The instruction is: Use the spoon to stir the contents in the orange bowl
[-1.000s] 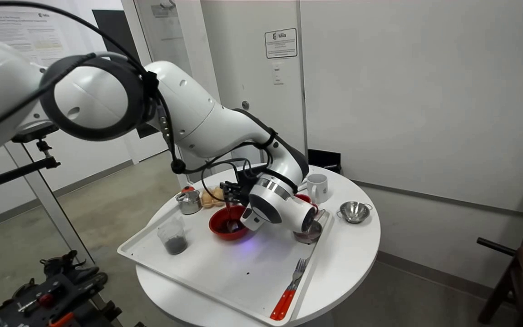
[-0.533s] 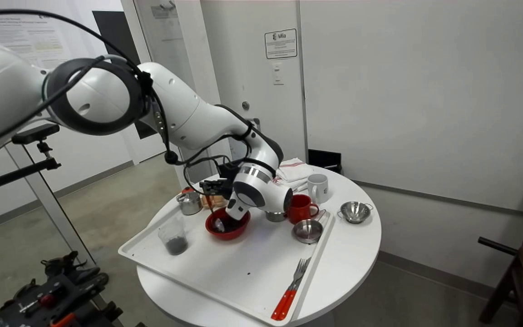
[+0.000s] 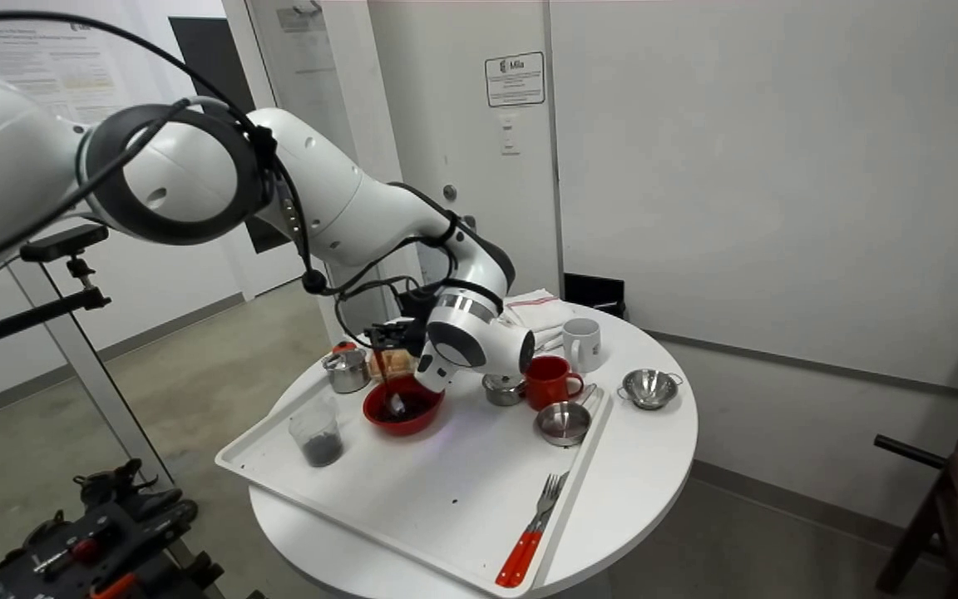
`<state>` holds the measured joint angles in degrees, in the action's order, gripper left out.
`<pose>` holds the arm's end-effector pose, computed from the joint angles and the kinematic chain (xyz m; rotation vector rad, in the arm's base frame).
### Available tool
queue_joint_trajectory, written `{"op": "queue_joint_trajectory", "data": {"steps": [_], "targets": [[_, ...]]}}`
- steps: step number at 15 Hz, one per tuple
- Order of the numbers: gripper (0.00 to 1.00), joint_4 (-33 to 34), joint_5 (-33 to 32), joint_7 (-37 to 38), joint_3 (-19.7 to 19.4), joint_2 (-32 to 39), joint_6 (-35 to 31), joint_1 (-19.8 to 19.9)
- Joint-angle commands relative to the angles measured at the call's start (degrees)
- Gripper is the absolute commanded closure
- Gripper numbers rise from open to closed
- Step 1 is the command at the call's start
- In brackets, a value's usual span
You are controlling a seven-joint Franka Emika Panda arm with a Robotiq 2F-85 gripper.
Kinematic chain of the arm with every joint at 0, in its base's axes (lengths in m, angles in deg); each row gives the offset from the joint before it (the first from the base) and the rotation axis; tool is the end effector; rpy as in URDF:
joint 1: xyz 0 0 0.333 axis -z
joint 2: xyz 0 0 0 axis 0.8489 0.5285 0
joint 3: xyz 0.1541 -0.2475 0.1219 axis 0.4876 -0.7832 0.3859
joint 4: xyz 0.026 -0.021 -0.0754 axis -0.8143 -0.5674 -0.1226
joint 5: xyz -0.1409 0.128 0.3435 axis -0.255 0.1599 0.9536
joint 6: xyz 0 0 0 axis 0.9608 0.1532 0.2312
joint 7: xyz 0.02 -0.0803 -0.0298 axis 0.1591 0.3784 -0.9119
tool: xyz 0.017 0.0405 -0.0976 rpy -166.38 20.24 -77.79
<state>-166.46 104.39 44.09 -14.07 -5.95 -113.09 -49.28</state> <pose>0.6335 -0.0407 0.0666 -1.1973 1.4211 1.3516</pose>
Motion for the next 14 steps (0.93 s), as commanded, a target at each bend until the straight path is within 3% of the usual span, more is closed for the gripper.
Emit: {"op": "queue_joint_trajectory", "data": {"steps": [1, 8, 14], "targets": [[0.95, 0.88, 1.54, 0.83, 0.23, 0.23, 0.37, 3.52], [0.95, -0.68, 3.35, 0.12, 0.00, -0.08, 0.45, 7.71], [0.95, -4.31, 0.60, -1.69, -0.09, -1.96, 1.53, 5.61]]}}
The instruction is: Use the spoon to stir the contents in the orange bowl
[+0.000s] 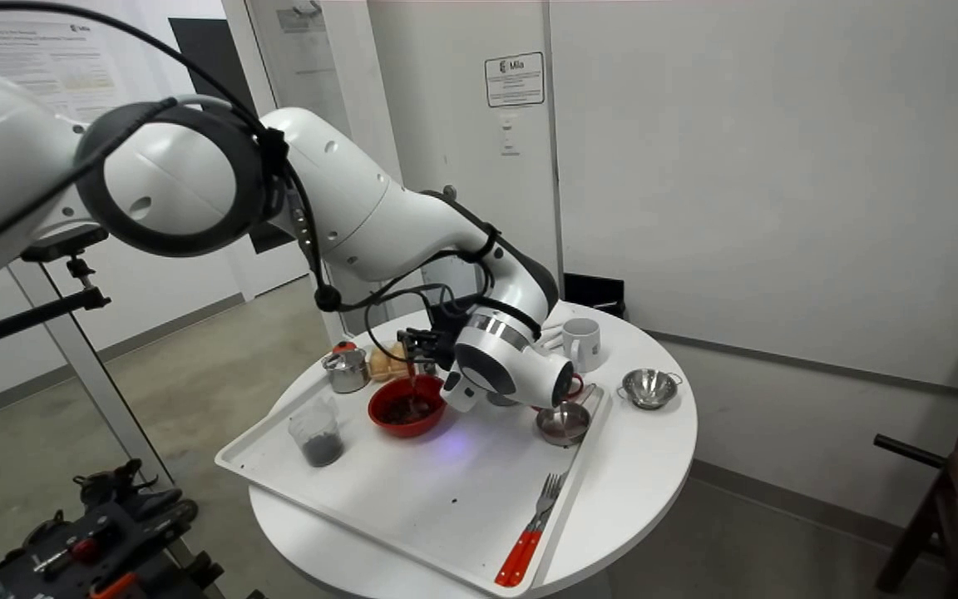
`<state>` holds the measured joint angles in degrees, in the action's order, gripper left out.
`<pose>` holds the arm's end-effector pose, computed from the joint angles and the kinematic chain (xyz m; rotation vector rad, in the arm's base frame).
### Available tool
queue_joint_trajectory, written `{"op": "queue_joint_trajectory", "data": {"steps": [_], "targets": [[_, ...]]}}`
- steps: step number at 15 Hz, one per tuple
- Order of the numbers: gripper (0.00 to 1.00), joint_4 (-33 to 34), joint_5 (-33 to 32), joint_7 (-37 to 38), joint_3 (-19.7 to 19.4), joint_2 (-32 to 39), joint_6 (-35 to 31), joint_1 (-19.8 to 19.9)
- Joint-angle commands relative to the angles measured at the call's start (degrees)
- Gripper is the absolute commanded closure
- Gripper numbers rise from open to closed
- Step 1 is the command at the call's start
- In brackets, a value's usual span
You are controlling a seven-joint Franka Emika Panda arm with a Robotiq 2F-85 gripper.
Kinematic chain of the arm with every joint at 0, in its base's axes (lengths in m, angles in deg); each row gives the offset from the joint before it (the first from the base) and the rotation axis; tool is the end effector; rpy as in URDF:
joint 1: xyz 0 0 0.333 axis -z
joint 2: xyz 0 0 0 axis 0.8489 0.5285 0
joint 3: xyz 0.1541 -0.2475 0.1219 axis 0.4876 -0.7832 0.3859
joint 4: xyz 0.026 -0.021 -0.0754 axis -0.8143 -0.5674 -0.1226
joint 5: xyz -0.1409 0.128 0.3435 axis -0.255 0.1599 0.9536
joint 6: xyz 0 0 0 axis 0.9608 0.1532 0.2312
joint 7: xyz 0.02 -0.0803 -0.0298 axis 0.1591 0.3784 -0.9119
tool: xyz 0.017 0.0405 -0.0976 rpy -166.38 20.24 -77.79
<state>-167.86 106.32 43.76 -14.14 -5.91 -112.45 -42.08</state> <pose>0.6179 -0.1174 0.0617 -1.0423 1.4608 1.2747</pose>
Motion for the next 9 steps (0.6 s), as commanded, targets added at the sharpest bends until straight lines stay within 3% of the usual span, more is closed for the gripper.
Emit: {"op": "queue_joint_trajectory", "data": {"steps": [1, 9], "targets": [[0.95, -2.74, -2.24, -1.23, 0.18, -1.81, 1.65, -2.33], [0.95, -0.65, -6.09, 0.02, 1.37, -1.50, 3.11, -7.81]]}}
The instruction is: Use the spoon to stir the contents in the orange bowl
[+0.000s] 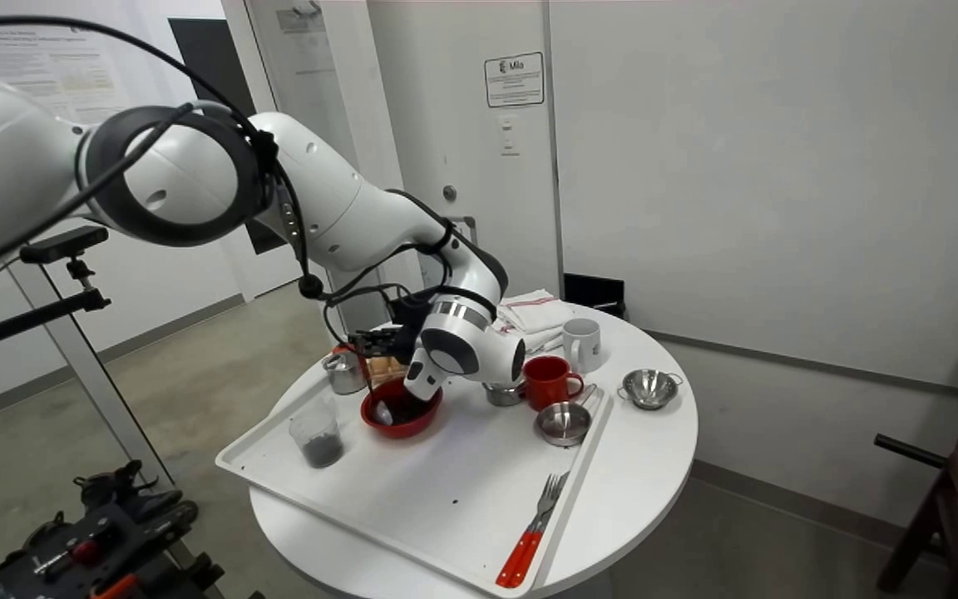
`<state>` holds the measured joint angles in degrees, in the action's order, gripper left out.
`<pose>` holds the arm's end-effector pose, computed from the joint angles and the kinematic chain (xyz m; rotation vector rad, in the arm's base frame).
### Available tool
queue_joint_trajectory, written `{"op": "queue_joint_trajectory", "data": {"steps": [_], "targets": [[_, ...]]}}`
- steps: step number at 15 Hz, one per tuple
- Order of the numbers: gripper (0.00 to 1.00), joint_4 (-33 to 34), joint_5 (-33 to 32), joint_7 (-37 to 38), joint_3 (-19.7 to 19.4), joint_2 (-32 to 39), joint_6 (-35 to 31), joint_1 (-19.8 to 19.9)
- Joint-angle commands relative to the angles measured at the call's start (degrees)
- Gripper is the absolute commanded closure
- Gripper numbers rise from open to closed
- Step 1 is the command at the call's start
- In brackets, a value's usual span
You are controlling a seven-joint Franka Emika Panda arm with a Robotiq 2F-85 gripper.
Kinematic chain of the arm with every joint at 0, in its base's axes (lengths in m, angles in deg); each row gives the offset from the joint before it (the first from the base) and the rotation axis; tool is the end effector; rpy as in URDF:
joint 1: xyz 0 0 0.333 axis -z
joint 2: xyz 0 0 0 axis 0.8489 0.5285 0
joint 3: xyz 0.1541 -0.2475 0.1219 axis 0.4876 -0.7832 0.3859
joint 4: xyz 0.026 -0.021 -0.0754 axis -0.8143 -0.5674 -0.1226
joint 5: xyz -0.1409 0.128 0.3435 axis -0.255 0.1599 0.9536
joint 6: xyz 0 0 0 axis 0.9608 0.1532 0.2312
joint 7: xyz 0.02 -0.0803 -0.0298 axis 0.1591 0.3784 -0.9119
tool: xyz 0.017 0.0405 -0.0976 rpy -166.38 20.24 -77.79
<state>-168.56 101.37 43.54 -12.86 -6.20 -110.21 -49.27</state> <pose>0.6147 -0.0244 0.0604 -1.2193 1.3781 1.4531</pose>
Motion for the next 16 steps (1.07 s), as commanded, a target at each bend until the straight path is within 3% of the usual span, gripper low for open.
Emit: {"op": "queue_joint_trajectory", "data": {"steps": [1, 8, 16], "targets": [[0.95, 0.34, -0.87, 0.35, 0.13, -1.15, 0.79, -0.72], [0.95, 4.87, 2.53, 3.63, 0.10, 1.24, 0.31, 2.60], [0.95, 2.89, 5.54, 3.00, -0.43, 1.33, -0.03, 7.15]]}}
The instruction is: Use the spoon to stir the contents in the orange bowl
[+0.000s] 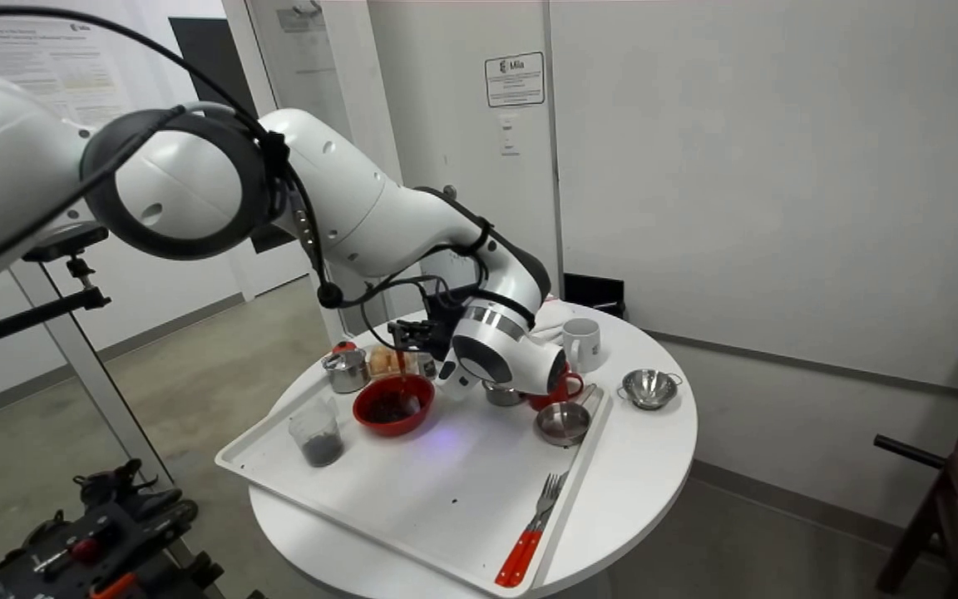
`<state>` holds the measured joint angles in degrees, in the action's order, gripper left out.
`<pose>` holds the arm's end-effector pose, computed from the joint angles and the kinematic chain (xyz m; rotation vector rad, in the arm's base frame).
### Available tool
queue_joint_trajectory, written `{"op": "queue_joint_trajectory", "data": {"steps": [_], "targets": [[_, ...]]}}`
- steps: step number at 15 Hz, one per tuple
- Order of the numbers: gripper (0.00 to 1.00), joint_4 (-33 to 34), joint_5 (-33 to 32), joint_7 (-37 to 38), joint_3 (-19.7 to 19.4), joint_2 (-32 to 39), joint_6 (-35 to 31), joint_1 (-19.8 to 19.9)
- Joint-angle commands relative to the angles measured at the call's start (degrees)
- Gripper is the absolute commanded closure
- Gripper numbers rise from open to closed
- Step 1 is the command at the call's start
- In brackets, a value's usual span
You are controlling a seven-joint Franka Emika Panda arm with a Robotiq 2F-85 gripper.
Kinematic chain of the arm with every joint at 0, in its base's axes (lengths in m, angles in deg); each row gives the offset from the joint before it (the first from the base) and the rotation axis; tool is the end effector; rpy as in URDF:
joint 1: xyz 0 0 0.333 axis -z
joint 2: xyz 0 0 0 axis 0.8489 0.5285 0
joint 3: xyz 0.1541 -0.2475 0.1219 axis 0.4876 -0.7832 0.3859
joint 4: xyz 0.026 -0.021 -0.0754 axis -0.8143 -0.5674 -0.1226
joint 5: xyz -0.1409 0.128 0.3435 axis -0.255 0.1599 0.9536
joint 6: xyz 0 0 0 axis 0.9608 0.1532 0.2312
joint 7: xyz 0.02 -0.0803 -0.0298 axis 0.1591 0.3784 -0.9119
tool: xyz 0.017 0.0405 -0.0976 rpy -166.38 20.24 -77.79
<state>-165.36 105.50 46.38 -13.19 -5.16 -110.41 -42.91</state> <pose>0.6289 -0.0988 0.0699 -1.0622 1.4291 1.3424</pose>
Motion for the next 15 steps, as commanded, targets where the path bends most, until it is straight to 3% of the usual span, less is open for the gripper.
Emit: {"op": "queue_joint_trajectory", "data": {"steps": [1, 6, 15], "targets": [[0.95, -0.80, 1.42, -0.13, -0.17, 0.12, 0.23, 0.99], [0.95, -2.26, -0.09, -1.22, -0.11, -0.82, 0.23, -0.64], [0.95, 1.31, -2.92, 0.89, 0.96, 0.10, 0.17, -6.71]]}}
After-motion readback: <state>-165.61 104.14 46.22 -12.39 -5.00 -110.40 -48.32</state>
